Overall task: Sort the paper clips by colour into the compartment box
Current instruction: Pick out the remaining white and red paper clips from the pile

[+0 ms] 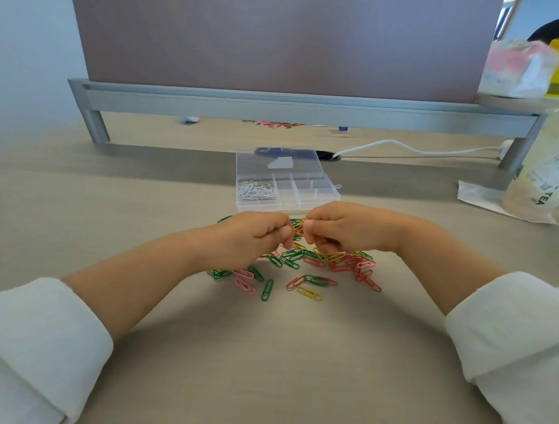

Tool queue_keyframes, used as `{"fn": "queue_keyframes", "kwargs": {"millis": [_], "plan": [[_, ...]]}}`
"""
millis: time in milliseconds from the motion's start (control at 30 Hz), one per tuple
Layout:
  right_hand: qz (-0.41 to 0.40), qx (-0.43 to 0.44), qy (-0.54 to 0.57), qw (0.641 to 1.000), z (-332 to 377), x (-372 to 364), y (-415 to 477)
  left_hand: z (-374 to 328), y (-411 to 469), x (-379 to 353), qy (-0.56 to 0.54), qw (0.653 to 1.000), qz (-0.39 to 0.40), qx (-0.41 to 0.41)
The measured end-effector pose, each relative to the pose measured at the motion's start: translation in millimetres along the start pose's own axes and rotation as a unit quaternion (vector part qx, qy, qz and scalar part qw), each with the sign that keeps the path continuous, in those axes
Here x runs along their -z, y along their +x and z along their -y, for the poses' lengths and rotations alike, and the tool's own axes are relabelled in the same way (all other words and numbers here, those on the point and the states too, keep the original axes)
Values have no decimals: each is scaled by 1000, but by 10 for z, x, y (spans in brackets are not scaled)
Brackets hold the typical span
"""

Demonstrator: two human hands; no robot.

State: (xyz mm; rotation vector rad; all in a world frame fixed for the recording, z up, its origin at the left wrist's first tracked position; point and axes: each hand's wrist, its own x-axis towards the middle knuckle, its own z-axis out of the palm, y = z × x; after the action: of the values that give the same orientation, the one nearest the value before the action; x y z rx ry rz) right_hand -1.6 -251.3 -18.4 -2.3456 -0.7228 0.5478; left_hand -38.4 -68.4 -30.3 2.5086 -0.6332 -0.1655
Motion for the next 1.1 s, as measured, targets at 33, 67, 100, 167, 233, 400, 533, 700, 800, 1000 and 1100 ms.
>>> {"fn": "queue_keyframes", "kwargs": {"millis": [33, 67, 100, 167, 233, 400, 533, 700, 800, 1000, 1100], "plan": [[-4, 8, -4, 1000, 3, -5, -4, -23, -8, -9, 6, 1000, -3, 0], [-8, 14, -11, 1000, 8, -11, -6, -41, -9, -19, 12, 1000, -7, 0], [-15, 17, -27, 999, 11, -11, -12, -57, -13, -27, 21, 1000, -10, 1], [-33, 13, -71, 997, 19, -5, -21, -77, -14, -40, 52, 999, -15, 2], [-47, 4, -100, 994, 20, 4, -21, -100, -21, -45, 93, 996, -6, 3], [-48, 9, -147, 988, 17, 15, -18, -169, -42, -31, 117, 992, 35, 9], [-14, 31, -156, 987, 9, 38, -48, -164, -74, -48, 138, 990, 24, -1], [-7, 28, -197, 980, 16, 30, -41, -180, -53, -93, 143, 989, 19, -23], [-4, 26, -204, 979, 21, 27, -50, -181, -50, -84, 119, 992, 36, -8], [1, 17, -215, 977, 42, 21, -58, -94, -31, -121, 160, 987, 30, -8], [-13, -3, -141, 990, 34, 56, -74, -68, -24, -122, 120, 993, 11, -9]]}}
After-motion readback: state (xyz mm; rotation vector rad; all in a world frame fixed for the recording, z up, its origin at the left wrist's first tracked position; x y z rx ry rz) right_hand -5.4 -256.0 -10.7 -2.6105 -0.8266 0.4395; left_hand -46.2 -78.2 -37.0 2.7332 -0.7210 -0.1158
